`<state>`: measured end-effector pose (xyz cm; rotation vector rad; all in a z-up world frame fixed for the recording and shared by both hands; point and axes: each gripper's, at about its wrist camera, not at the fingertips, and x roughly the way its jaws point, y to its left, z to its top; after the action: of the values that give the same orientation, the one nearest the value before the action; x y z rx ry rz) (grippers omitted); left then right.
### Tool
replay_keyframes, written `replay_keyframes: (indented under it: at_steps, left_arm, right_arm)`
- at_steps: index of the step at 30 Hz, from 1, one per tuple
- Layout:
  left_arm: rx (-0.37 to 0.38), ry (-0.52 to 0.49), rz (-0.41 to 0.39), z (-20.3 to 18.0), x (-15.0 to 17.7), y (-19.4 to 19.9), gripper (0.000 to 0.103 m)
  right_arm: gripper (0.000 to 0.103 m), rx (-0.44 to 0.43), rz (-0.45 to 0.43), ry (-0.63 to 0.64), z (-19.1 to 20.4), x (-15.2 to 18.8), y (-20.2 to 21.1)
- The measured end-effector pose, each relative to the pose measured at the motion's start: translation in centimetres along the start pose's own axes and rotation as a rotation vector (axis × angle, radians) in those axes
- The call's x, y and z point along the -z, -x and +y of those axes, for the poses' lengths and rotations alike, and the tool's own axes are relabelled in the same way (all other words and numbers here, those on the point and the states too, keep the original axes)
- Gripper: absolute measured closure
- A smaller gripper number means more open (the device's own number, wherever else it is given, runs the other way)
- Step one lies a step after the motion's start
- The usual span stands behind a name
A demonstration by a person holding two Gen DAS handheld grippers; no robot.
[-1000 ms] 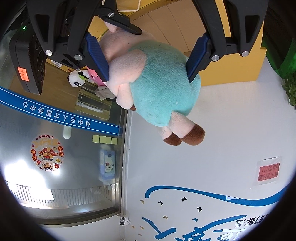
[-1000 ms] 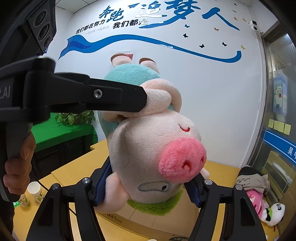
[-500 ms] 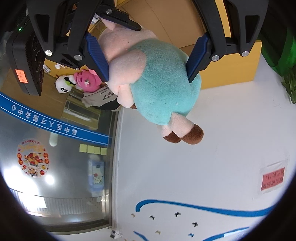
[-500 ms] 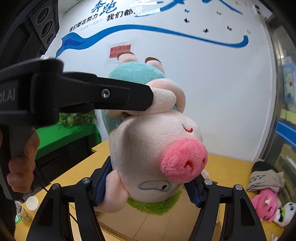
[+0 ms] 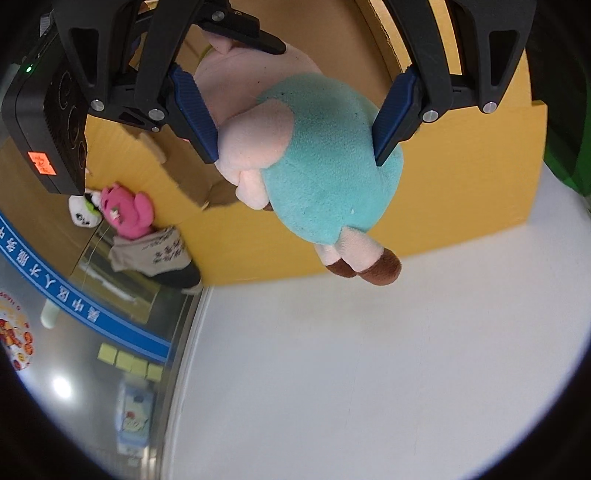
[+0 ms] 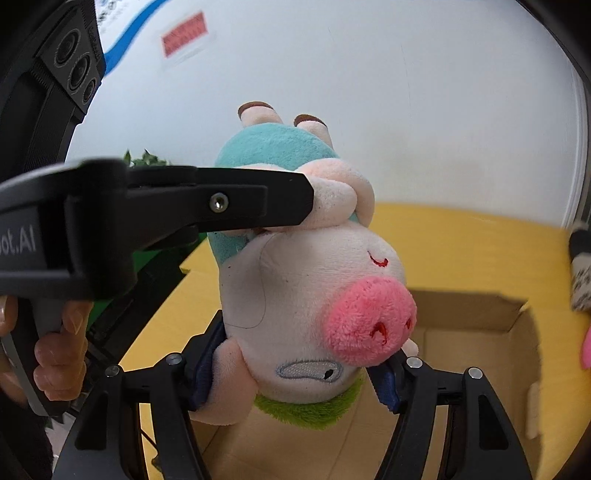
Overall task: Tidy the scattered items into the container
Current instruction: 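Lower the plush pig into the box and open both grippers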
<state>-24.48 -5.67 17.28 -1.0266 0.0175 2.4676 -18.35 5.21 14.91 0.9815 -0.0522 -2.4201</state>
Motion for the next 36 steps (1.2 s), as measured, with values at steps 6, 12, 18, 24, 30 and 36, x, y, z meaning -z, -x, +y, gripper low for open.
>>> replay_keyframes:
  at_steps: [6,12,18,24,30,36]
  left_arm:
    - [0.003,0.063,0.143,4.9,2.9,-7.7,0.022]
    - [-0.026,0.082,0.284,7.4,5.7,-13.0,0.023]
    - [-0.018,0.081,0.260,8.1,5.5,-12.0,0.020]
    - [-0.047,0.192,0.105,9.9,3.9,-5.9,0.021]
    - [-0.097,0.218,-0.147,6.0,5.1,5.3,0.019]
    - [-0.234,0.154,-0.279,-2.7,10.4,14.2,0.015]
  right_arm:
    - [0.030,-0.046,0.188,-0.114,-2.3,1.8,-8.7]
    - [0.029,-0.121,0.368,-0.170,-2.9,4.3,-14.2]
    - [0.021,-0.184,0.381,-0.143,-3.6,4.7,-13.5]
    - [0.022,-0.223,0.372,-0.147,-4.3,4.1,-11.9]
    - [0.002,-0.105,0.214,-0.016,-2.6,4.7,-1.8]
    - [0.000,0.125,0.034,0.201,1.9,8.8,10.3]
